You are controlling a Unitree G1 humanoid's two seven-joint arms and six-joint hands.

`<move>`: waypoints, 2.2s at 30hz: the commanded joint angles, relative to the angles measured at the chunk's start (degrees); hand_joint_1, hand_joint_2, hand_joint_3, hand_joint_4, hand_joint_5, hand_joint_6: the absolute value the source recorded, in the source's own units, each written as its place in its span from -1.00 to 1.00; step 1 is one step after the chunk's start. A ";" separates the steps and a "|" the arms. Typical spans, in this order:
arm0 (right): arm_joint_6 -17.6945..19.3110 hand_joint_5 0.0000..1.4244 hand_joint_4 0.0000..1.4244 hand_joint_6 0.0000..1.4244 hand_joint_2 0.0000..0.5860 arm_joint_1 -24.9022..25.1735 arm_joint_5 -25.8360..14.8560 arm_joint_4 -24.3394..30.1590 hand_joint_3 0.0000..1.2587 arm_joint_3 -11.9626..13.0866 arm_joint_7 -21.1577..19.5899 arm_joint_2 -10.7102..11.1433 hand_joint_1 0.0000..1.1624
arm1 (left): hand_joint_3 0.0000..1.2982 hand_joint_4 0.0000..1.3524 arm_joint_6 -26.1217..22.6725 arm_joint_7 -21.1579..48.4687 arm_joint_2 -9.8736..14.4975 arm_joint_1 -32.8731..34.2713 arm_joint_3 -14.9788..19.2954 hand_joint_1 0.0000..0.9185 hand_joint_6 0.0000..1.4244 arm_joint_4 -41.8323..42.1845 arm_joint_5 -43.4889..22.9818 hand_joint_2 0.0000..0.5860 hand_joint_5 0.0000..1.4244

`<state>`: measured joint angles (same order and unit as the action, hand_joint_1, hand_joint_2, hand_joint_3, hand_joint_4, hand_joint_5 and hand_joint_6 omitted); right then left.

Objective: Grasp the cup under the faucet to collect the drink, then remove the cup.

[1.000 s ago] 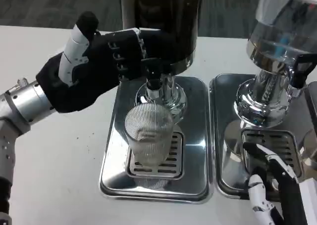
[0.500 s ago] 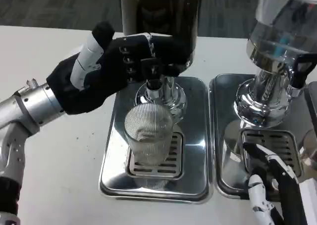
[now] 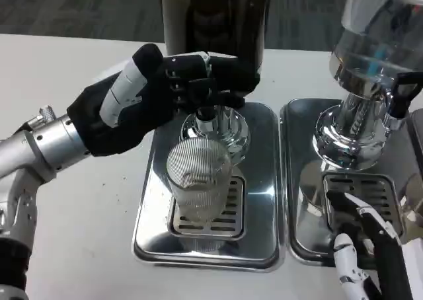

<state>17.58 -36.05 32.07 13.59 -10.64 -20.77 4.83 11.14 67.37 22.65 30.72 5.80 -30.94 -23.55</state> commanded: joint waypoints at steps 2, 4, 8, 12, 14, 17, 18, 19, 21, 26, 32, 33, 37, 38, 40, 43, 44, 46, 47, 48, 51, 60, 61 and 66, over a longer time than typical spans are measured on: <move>0.44 -0.73 -0.62 -0.91 0.84 0.08 -0.28 0.40 -0.53 0.26 0.07 0.19 -0.72 | -0.49 -0.68 5.02 3.00 0.98 -2.42 -1.89 -1.00 -0.69 -0.27 2.40 -0.76 -0.78; 0.41 -0.73 -0.62 -0.91 0.84 0.09 -0.31 0.52 -0.53 0.29 0.12 0.22 -0.72 | -0.50 -0.69 6.12 3.07 1.25 -2.71 -2.17 -1.00 -0.69 -0.31 2.70 -0.76 -0.79; 0.38 -0.73 -0.62 -0.91 0.84 0.24 -0.28 0.63 -0.53 0.33 0.25 0.33 -0.72 | -0.50 -0.70 8.74 2.83 1.64 -3.15 -2.56 -1.00 -0.69 -0.24 3.21 -0.76 -0.79; 0.29 -0.73 -0.63 -0.91 0.84 0.35 -0.35 0.74 -0.53 0.35 0.39 0.37 -0.72 | -0.51 -0.70 10.51 2.55 1.83 -3.47 -2.76 -1.00 -0.69 -0.09 3.28 -0.77 -0.80; 0.22 -0.73 -0.63 -0.91 0.84 0.36 -0.30 0.84 -0.53 0.41 0.44 0.42 -0.72 | -0.52 -0.71 11.15 2.41 1.94 -3.58 -2.89 -1.00 -0.69 -0.04 3.30 -0.77 -0.81; 0.14 -0.73 -0.64 -0.91 0.84 0.36 -0.07 1.06 -0.53 0.46 0.55 0.53 -0.72 | -0.52 -0.72 11.91 2.48 2.27 -3.83 -3.29 -1.00 -0.69 0.36 3.46 -0.78 -0.81; 0.19 -0.73 -0.64 -0.91 0.84 0.29 0.04 1.21 -0.53 0.46 0.57 0.58 -0.72 | -0.53 -0.73 12.00 2.48 2.32 -4.11 -3.45 -1.00 -0.69 0.72 3.39 -0.79 -0.81; 0.22 -0.73 -0.64 -0.91 0.84 0.28 0.10 1.28 -0.53 0.47 0.58 0.60 -0.72 | -0.53 -0.74 12.23 2.46 2.37 -4.35 -3.61 -1.00 -0.69 0.99 3.39 -0.79 -0.82; 0.16 -0.74 -0.64 -0.91 0.84 0.45 -0.16 1.31 -0.53 0.58 0.81 0.64 -0.72 | -0.54 -0.74 12.69 2.31 2.44 -4.60 -3.84 -1.00 -0.69 1.31 3.44 -0.80 -0.82; 0.06 -0.74 -0.65 -0.91 0.84 0.81 -0.24 1.24 -0.53 0.74 1.16 0.59 -0.72 | -0.54 -0.74 14.91 1.61 2.63 -5.08 -4.09 -1.00 -0.69 1.77 3.82 -0.81 -0.83; 0.00 -0.74 -0.65 -0.91 0.84 1.47 -0.43 0.90 -0.53 0.81 1.63 0.51 -0.72 | -0.55 -0.76 17.50 1.30 2.85 -5.41 -4.48 -1.00 -0.69 1.96 4.35 -0.81 -0.85; 0.03 -0.74 -0.65 -0.91 0.84 1.51 -0.39 0.90 -0.53 0.82 1.59 0.51 -0.72 | -0.55 -0.76 18.41 1.14 2.88 -5.48 -4.52 -1.00 -0.69 1.96 4.64 -0.81 -0.85; -0.05 -0.75 -0.65 -0.91 0.84 1.88 -0.85 0.63 -0.53 0.95 1.93 0.56 -0.72 | -0.56 -0.76 21.26 0.41 2.92 -5.69 -4.52 -1.00 -0.68 1.89 5.54 -0.80 -0.85; -0.07 -0.75 -0.65 -0.91 0.84 1.94 -0.78 0.70 -0.53 0.97 2.00 0.61 -0.72 | -0.56 -0.76 21.89 0.20 2.96 -5.70 -4.56 -1.00 -0.68 1.88 5.82 -0.80 -0.85; -0.08 -0.75 -0.65 -0.91 0.84 2.01 -0.58 0.79 -0.53 1.00 2.02 0.54 -0.72 | -0.56 -0.76 23.11 -0.14 3.14 -5.80 -4.58 -1.00 -0.68 1.87 6.14 -0.80 -0.85; -0.03 -0.76 -0.66 -0.91 0.84 2.04 -0.74 0.86 -0.53 1.04 2.26 0.55 -0.72 | -0.56 -0.76 24.32 -0.83 3.44 -5.92 -4.77 -1.00 -0.68 1.74 6.53 -0.80 -0.85; -0.06 -0.76 -0.66 -0.91 0.84 2.05 -0.72 0.88 -0.53 1.01 2.30 0.51 -0.72 | -0.56 -0.76 24.51 -1.01 3.55 -5.95 -4.87 -1.00 -0.68 1.66 6.54 -0.80 -0.85; -0.05 -0.76 -0.67 -0.91 0.84 2.09 -0.87 0.90 -0.53 1.06 2.47 0.47 -0.72 | -0.56 -0.76 25.01 -1.45 3.72 -6.03 -5.08 -1.00 -0.67 1.53 6.63 -0.80 -0.85; -0.01 -0.76 -0.67 -0.91 0.84 2.18 -0.92 0.98 -0.53 1.06 2.56 0.44 -0.72 | -0.56 -0.76 25.34 -1.64 3.83 -6.06 -5.19 -1.00 -0.67 1.50 6.71 -0.80 -0.85; 0.03 -0.76 -0.67 -0.91 0.84 2.25 -0.98 1.03 -0.53 1.08 2.62 0.44 -0.72 | -0.56 -0.76 25.50 -1.83 3.92 -6.10 -5.31 -1.00 -0.67 1.51 6.71 -0.80 -0.85; 0.65 -0.76 -0.67 -0.91 0.80 2.60 -1.49 1.26 -0.56 0.99 3.03 0.69 -0.70 | -0.56 -0.76 26.09 -2.43 4.15 -6.24 -5.46 -1.00 -0.67 1.45 6.88 -0.80 -0.85; -1.75 -0.83 -0.81 -0.93 -0.08 6.31 -6.88 2.29 -0.86 0.71 11.84 2.29 -0.34 | -0.56 -0.76 27.25 -3.43 4.46 -7.09 -5.93 -1.00 -0.67 1.83 6.71 -0.79 -0.85; -2.15 -0.85 -0.85 -0.94 -0.11 6.65 -6.83 2.53 -0.90 0.60 12.35 2.31 -0.33 | -0.56 -0.76 27.32 -3.57 4.52 -7.22 -5.96 -1.00 -0.67 1.96 6.73 -0.79 -0.85; -3.45 -0.95 -0.96 -1.00 -0.20 8.94 -7.49 2.64 -0.98 -0.34 14.93 2.54 -0.31 | -0.56 -0.76 27.50 -4.15 4.80 -7.88 -5.92 -1.00 -0.67 2.98 6.69 -0.78 -0.85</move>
<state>15.09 -28.25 25.31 15.90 -10.59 -7.11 7.20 38.05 61.86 26.68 24.92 1.18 -28.65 -18.28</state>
